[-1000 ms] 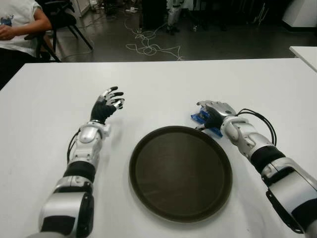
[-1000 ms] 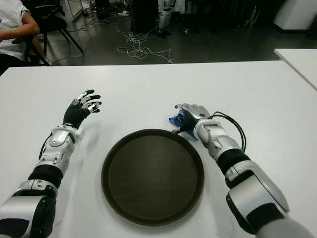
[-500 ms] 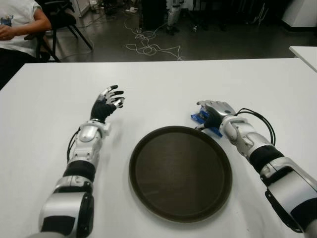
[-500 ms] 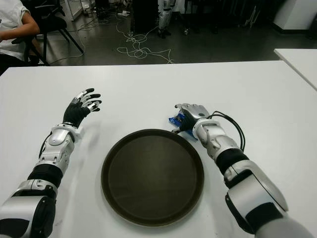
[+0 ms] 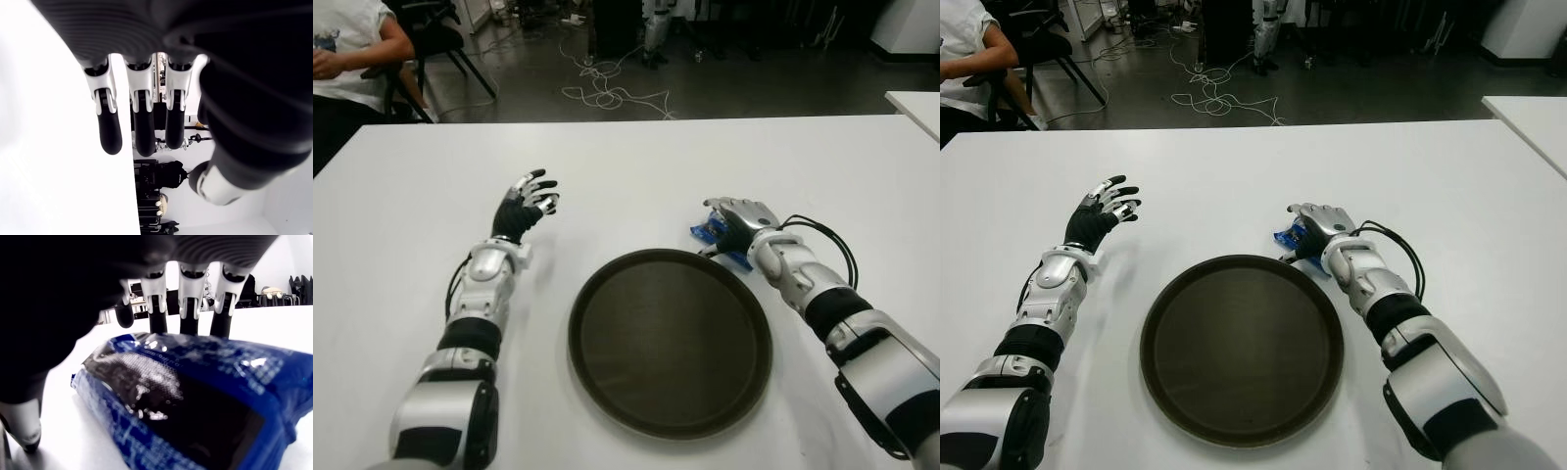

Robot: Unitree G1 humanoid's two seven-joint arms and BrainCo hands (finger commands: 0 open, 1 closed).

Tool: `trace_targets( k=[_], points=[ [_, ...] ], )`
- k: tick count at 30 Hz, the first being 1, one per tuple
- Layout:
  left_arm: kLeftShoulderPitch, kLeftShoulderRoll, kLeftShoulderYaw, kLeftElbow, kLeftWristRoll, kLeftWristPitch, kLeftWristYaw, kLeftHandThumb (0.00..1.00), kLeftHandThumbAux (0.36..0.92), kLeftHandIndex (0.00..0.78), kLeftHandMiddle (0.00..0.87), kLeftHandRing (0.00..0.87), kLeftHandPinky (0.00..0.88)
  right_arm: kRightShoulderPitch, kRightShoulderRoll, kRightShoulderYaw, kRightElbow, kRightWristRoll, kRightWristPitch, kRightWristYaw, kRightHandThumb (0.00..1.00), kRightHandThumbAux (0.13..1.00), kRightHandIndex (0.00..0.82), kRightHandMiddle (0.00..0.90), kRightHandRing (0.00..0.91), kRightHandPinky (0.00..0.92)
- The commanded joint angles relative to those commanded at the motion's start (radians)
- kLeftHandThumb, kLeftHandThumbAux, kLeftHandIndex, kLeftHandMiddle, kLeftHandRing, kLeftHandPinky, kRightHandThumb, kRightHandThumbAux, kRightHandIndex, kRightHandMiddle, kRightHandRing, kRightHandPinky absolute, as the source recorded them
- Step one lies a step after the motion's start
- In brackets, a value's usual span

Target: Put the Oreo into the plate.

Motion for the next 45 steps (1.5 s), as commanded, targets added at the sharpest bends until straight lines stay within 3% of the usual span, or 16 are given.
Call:
trace_targets(
  k=[16,21,25,28,31,36,45],
  points=[
    [0.007,0.003,0.004,-0.013,-0.006,-0.006,-0.010,0.255,0.816,0.176,0.258,0.265,0.318,-0.029,-0.043,-0.021,0.002,0.008,0.006,0.039,0.000,0.648,0.152,0.238,0.271,0.293],
    [0.011,0.006,0.003,-0.021,-0.003,-0.004,-0.010,0.240,0.819,0.170,0.255,0.264,0.322,-0.043,-0.055,-0.022,-0.009,0.007,0.021,0.091,0.000,0.741,0.167,0.295,0.341,0.380],
    [0.016,0.007,0.004,-0.031,-0.004,0.000,-0.012,0.241,0.819,0.167,0.254,0.263,0.322,-0.044,-0.070,-0.021,-0.032,0.002,0.030,0.120,0.120,0.848,0.217,0.463,0.486,0.513],
    [0.017,0.008,0.004,-0.032,-0.004,0.002,-0.013,0.234,0.821,0.168,0.253,0.260,0.323,-0.042,-0.076,-0.019,-0.047,-0.002,0.041,0.131,0.497,0.776,0.341,0.529,0.543,0.542],
    [0.017,0.010,0.002,-0.031,0.000,0.000,-0.011,0.231,0.824,0.172,0.255,0.260,0.323,-0.040,-0.079,-0.017,-0.062,-0.006,0.057,0.138,0.624,0.752,0.380,0.552,0.562,0.549],
    [0.018,0.012,-0.001,-0.029,0.007,-0.007,-0.004,0.231,0.837,0.176,0.258,0.262,0.328,-0.036,-0.090,-0.017,-0.083,-0.009,0.074,0.138,0.680,0.743,0.393,0.547,0.527,0.516],
    [0.022,0.017,-0.005,-0.031,0.014,-0.012,-0.003,0.198,0.833,0.177,0.257,0.260,0.321,-0.022,-0.096,-0.027,-0.120,-0.003,0.096,0.130,0.691,0.743,0.396,0.492,0.439,0.442]
  ],
)
